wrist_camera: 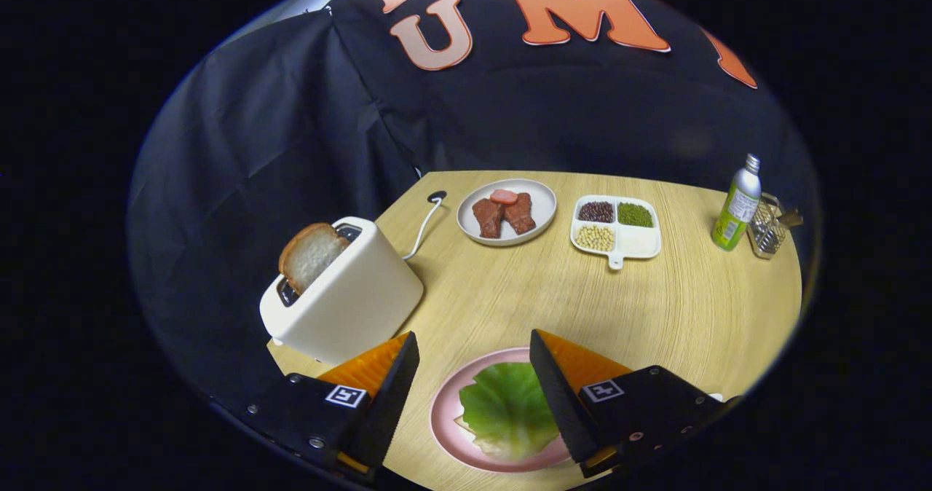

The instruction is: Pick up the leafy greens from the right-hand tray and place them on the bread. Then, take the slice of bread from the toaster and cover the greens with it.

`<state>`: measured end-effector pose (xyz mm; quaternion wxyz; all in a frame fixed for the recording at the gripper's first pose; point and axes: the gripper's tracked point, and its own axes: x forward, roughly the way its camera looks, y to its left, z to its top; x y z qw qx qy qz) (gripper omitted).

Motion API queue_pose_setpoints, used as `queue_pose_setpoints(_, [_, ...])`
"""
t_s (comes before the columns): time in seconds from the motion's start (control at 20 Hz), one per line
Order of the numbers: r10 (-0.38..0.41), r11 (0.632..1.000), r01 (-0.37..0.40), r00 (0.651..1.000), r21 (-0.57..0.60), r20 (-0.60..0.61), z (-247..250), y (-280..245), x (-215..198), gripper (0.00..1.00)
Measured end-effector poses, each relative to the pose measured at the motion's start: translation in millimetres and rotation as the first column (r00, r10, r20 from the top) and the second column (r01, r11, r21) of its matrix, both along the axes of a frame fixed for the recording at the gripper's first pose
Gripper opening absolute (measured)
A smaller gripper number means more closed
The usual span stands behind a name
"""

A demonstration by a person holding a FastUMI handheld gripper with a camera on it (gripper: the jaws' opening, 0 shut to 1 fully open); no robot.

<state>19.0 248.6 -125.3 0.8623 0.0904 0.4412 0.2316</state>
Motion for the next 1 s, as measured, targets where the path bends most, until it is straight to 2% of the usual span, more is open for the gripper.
queue_pose_setpoints(0.5, [0.08, 0.996, -0.077, 0.996, 0.048, -0.046, 67.2, 96.4, 26.2, 0.94])
queue_pose_setpoints(1.0, [0.214, 0.975, -0.201, 0.964, 0.095, -0.159, 68.7, 178.8, 20.5, 0.94])
